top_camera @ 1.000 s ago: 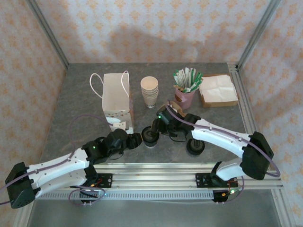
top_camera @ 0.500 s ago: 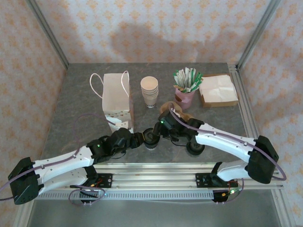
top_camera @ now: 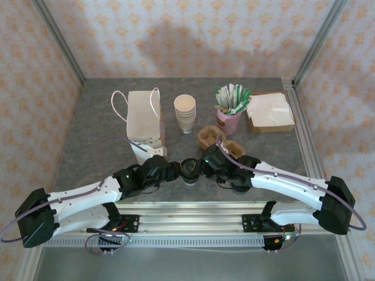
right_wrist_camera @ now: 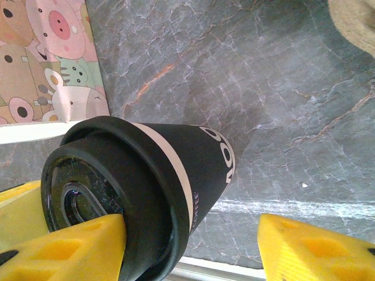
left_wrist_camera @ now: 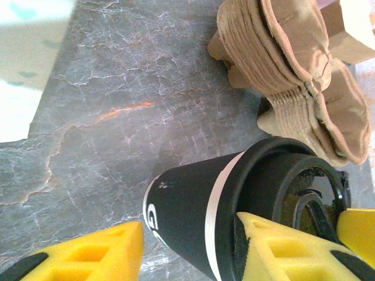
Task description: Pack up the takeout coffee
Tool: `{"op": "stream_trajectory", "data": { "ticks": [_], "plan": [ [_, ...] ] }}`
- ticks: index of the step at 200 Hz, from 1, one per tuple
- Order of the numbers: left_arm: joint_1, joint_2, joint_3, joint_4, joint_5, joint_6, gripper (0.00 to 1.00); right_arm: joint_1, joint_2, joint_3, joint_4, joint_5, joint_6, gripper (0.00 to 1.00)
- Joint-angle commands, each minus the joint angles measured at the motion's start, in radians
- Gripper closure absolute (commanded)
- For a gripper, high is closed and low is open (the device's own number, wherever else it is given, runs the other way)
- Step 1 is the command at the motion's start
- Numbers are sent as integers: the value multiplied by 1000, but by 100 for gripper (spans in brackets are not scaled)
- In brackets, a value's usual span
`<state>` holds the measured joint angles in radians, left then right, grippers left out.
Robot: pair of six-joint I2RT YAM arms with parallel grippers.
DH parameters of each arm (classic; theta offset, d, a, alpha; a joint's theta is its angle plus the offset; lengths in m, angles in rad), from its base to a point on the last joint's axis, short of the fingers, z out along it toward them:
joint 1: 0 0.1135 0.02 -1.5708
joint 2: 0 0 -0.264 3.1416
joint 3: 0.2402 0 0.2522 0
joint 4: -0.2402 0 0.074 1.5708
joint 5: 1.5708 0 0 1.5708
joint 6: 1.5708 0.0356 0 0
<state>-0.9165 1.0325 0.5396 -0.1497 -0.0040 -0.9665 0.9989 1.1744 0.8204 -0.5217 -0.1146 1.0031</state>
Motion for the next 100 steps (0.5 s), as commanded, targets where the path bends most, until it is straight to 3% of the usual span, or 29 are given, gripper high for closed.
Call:
{"op": "stream_trajectory", "data": {
  "ticks": [1, 58, 100],
  "plan": [
    [-7, -9, 45, -85, -29, 62, 53, 11, -27, -20, -10, 8, 11, 38],
    [-7, -78, 77, -133, -58, 90, 43, 15, -89, -8, -5, 69, -34, 33],
    [-7, -96, 72, -186, -67, 69, 46, 13, -85, 25, -46, 109, -75, 34]
  ]
}}
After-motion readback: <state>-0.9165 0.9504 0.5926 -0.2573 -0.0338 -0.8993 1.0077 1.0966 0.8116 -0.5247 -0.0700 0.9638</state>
